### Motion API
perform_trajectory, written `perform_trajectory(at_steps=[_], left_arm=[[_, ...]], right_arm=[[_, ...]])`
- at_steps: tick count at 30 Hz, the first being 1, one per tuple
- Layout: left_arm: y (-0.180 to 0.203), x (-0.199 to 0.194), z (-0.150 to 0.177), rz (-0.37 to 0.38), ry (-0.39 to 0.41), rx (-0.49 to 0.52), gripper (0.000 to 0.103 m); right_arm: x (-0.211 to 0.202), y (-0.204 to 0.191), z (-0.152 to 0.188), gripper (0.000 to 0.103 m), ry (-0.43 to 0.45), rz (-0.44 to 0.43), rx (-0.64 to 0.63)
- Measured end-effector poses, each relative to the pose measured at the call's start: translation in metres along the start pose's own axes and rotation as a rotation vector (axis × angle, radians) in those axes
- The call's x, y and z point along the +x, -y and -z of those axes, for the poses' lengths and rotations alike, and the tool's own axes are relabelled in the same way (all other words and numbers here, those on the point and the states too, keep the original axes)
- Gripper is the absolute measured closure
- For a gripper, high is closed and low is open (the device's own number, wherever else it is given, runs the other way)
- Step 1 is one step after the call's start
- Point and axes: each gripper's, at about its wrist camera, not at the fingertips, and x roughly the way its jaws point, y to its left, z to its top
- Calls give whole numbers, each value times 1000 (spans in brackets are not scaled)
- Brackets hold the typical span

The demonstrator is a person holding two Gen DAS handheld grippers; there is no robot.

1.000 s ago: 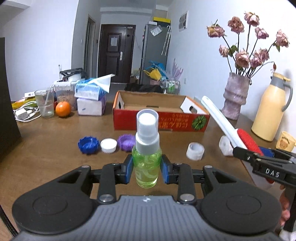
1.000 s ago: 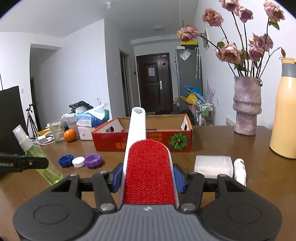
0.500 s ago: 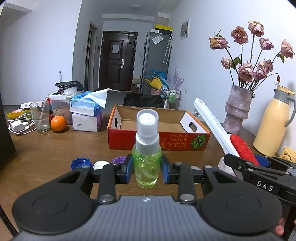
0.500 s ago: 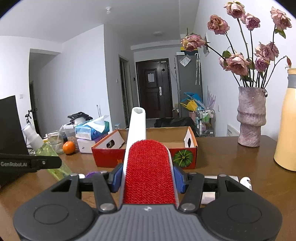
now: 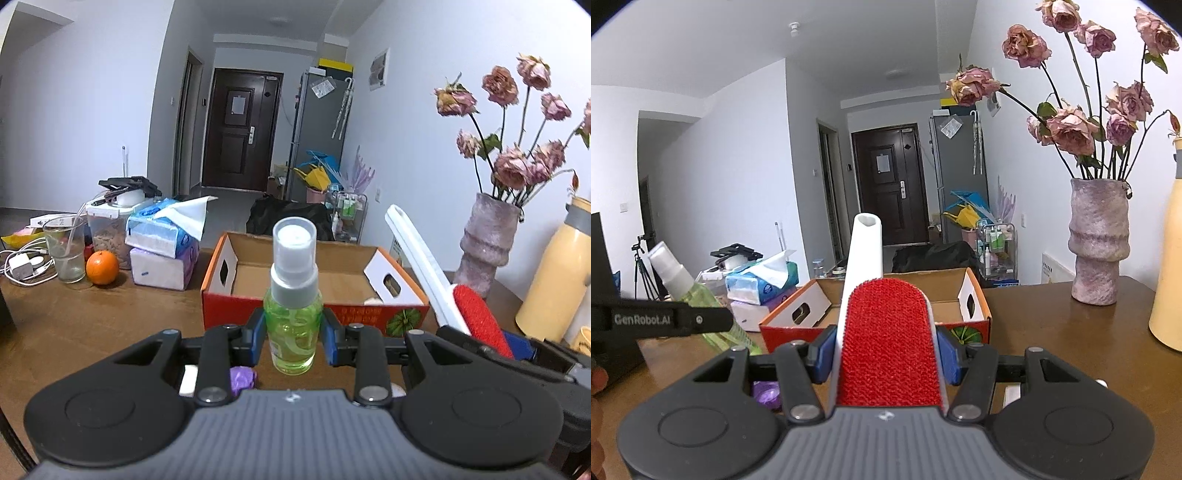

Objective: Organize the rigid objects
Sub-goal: 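Carry the spray bottle and lint roller toward the cardboard box with both grippers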

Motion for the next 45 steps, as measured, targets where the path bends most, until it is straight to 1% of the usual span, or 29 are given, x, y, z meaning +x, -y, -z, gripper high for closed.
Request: perform_trajectory(at_steps=[5,10,17,28,45], left_arm=[[0,15,-9,-3,16,-9,72],[0,35,-15,-8,5,-16,72],[1,59,-26,-13,12,-26,72],[2,100,-38,-30,5,-23,72],[1,157,-54,-57,-1,-3,72]], right_arm=[[20,2,-5,48,-5,2,4],[39,6,-11,48,-10,1,11],[63,7,-20,48,-3,-11,14],[107,13,-36,48,11,-3,30],[173,17,-48,48,-11,15,42]])
